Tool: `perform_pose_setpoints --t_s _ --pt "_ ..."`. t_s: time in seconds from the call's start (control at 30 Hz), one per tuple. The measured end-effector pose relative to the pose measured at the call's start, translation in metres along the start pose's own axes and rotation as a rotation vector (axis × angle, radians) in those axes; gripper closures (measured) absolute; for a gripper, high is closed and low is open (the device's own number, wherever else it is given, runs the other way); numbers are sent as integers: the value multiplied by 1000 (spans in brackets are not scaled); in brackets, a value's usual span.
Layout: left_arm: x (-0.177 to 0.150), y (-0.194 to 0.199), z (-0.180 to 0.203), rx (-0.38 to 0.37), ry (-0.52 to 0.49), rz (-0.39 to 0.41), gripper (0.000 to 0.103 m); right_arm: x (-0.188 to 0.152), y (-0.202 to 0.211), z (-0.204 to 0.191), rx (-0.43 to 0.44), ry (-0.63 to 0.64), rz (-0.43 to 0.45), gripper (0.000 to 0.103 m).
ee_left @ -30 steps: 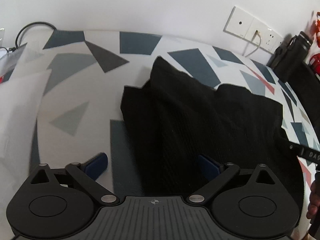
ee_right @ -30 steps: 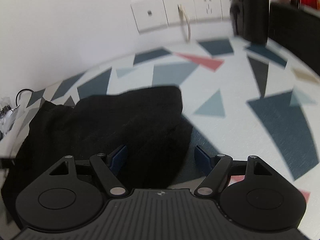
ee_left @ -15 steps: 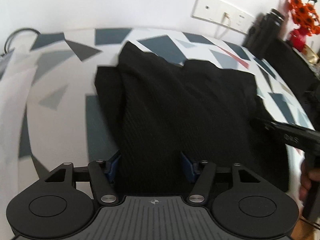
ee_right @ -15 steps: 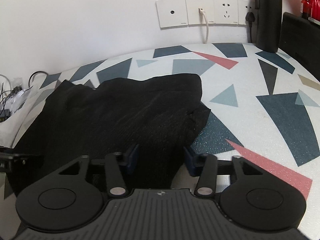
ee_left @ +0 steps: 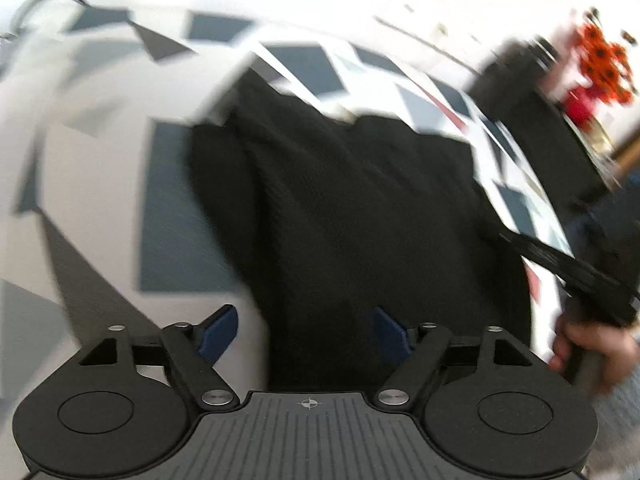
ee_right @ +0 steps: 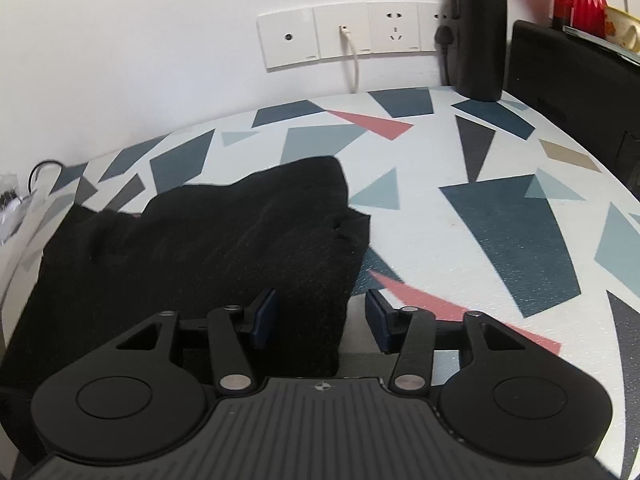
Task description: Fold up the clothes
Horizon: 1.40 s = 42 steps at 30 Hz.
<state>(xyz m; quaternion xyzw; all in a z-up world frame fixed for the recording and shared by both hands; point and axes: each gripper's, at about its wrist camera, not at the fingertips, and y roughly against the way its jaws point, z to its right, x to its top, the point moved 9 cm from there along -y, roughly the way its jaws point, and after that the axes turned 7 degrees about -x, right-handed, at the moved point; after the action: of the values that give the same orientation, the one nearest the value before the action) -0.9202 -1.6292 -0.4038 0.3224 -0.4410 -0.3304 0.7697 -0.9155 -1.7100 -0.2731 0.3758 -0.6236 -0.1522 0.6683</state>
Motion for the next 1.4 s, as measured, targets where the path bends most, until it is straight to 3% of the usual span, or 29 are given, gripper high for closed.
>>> perform_pose_setpoints --t_s 0.13,0.3,0.37,0.63,0.9,1.13,1.4 --pt "22 -6 -15 74 -11 29 28 6 3 5 12 -16 19 25" --pt "43 -26 -20 136 -45 27 15 3 -3 -1 34 20 -10 19" --pt "48 -34 -19 169 -66 11 3 0 -6 -6 36 44 -23 18" --pt "50 -44 -17 229 -97 23 1 -10 -17 -23 44 138 -78 1" --pt "48 -44 -17 229 -119 31 1 -11 -21 -25 41 123 -81 0" --pt "40 -41 -14 259 -92 100 1 -10 -22 -27 32 121 -90 0" --pt "40 -41 -14 255 -111 100 1 -13 -19 -26 32 122 -58 0"
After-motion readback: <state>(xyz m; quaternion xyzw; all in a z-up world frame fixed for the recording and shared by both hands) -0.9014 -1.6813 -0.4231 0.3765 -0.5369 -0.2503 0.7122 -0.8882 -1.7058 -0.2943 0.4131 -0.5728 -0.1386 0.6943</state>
